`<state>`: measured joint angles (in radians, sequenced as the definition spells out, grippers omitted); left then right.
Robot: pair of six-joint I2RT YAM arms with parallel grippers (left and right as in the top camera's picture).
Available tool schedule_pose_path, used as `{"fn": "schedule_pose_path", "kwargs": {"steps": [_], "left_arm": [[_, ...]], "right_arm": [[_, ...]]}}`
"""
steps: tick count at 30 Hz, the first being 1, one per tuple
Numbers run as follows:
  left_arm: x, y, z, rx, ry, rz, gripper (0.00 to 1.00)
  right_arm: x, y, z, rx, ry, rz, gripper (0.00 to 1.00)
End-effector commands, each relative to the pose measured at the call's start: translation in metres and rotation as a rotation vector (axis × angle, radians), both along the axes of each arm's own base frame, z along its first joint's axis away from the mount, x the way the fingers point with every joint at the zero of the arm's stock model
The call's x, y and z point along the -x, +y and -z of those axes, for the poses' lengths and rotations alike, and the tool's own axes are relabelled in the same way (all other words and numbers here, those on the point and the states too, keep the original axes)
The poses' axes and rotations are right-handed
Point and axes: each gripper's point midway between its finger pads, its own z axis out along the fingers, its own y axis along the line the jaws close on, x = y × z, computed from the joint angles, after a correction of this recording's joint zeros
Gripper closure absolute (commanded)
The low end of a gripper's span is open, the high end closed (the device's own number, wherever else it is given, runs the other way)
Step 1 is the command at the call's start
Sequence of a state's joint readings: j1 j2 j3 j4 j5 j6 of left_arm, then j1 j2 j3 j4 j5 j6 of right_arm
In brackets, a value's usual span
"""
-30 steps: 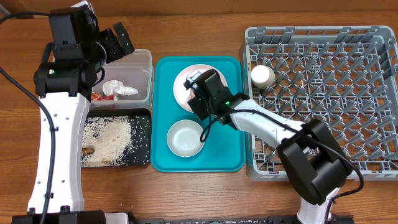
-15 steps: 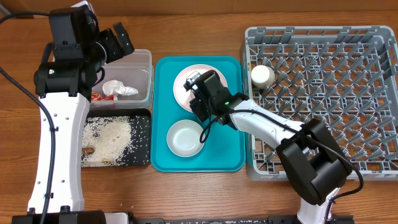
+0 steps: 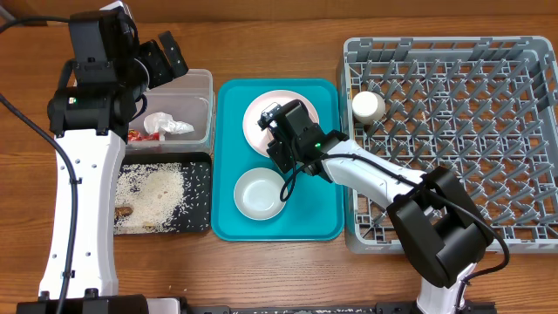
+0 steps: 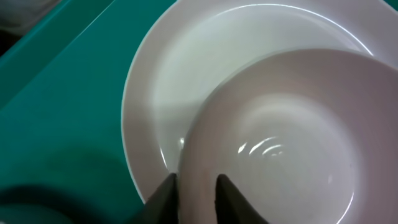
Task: Sort waste into correct bins and load items into the dishwasher
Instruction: 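Lift the pink bowl with the right gripper and lower it into the rack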
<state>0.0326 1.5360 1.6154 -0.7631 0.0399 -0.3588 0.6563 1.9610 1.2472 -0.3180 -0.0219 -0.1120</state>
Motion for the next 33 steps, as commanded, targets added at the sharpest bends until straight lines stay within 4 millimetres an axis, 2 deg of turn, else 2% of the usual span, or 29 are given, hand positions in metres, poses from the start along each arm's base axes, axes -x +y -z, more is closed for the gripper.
{"fn": "schedule_pose_path", "kwargs": {"steps": [1, 2, 6, 8, 11, 14, 17, 20, 25, 29, 33], "left_arm": [[-0.001, -0.001, -0.004, -0.021, -0.011, 0.005, 0.00], [-0.001, -0.001, -0.004, -0.021, -0.011, 0.005, 0.00], [-0.001, 0.000, -0.004, -0.021, -0.011, 0.005, 0.00], [-0.001, -0.001, -0.004, -0.021, -0.011, 0.005, 0.00], [-0.001, 0.000, -0.004, -0.021, -0.011, 0.005, 0.00], [-0.001, -0.001, -0.004, -0.021, -0.011, 0.005, 0.00], [-0.001, 0.000, -0.004, -0.021, -0.011, 0.005, 0.00], [-0.001, 0.000, -0.004, -0.021, -0.011, 0.005, 0.00], [-0.001, 0.000, -0.004, -0.021, -0.011, 0.005, 0.00], [-0.001, 0.000, -0.004, -0.021, -0.011, 0.005, 0.00], [-0.001, -0.001, -0.004, -0.021, -0.011, 0.005, 0.00]], "right_arm": [[-0.003, 0.007, -0.007, -0.019, -0.010, -0.003, 0.91], [-0.003, 0.007, -0.007, -0.019, -0.010, -0.003, 0.96], [-0.005, 0.009, -0.010, -0.028, -0.022, -0.004, 0.96], [-0.009, 0.012, -0.023, -0.047, -0.044, -0.003, 0.96], [-0.010, 0.022, -0.060, -0.123, -0.070, -0.018, 0.96], [-0.006, 0.032, -0.108, -0.220, -0.102, -0.046, 0.96], [0.002, 0.028, -0.152, -0.295, -0.132, -0.029, 0.96], [0.010, 0.010, -0.191, -0.352, -0.146, 0.029, 0.96], [0.026, -0.025, -0.234, -0.470, -0.088, 0.121, 0.96], [0.032, -0.061, -0.260, -0.580, -0.026, 0.161, 0.96], [0.022, -0.100, -0.269, -0.664, 0.026, 0.203, 0.96]]}}
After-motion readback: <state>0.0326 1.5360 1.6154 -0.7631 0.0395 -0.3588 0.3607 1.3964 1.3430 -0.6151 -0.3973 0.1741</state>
